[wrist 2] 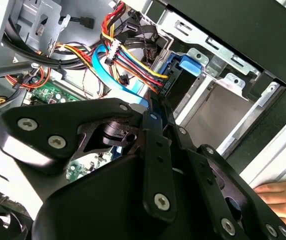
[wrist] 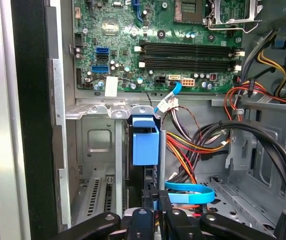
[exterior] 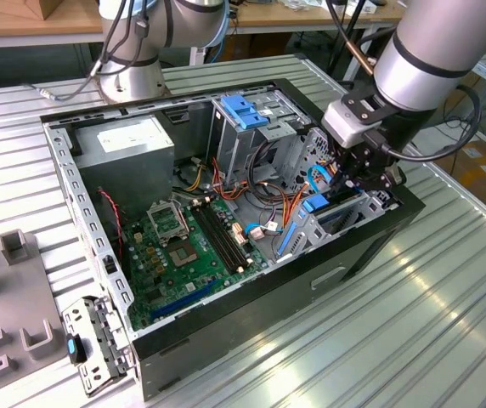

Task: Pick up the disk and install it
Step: 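Insert the second disk wire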

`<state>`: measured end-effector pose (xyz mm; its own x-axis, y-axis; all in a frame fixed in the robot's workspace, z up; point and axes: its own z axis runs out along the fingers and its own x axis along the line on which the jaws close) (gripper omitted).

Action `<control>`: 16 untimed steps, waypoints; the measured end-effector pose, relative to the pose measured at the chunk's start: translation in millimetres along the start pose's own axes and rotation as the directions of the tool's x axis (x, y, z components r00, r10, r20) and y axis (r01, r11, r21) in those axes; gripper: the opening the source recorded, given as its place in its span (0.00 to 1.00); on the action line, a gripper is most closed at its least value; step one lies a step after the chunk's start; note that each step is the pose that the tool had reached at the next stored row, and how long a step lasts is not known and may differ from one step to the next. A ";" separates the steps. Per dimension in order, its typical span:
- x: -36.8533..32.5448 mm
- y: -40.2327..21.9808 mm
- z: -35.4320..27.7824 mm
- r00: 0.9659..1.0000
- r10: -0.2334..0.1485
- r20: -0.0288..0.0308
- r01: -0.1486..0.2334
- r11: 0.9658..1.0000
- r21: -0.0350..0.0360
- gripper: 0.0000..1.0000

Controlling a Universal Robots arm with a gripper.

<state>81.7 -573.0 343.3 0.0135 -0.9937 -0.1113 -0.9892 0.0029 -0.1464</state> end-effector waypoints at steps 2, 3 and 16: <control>0.3 0.4 2.5 1.000 0.000 0.000 0.000 1.000 0.000 0.16; 0.5 0.5 3.3 1.000 0.000 -0.001 0.000 1.000 -0.001 0.16; -0.1 -1.0 -6.1 1.000 0.000 0.000 0.000 1.000 0.000 0.24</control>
<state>81.8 -573.6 349.4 0.0136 -0.9937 -0.1116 -0.9893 0.0029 -0.1462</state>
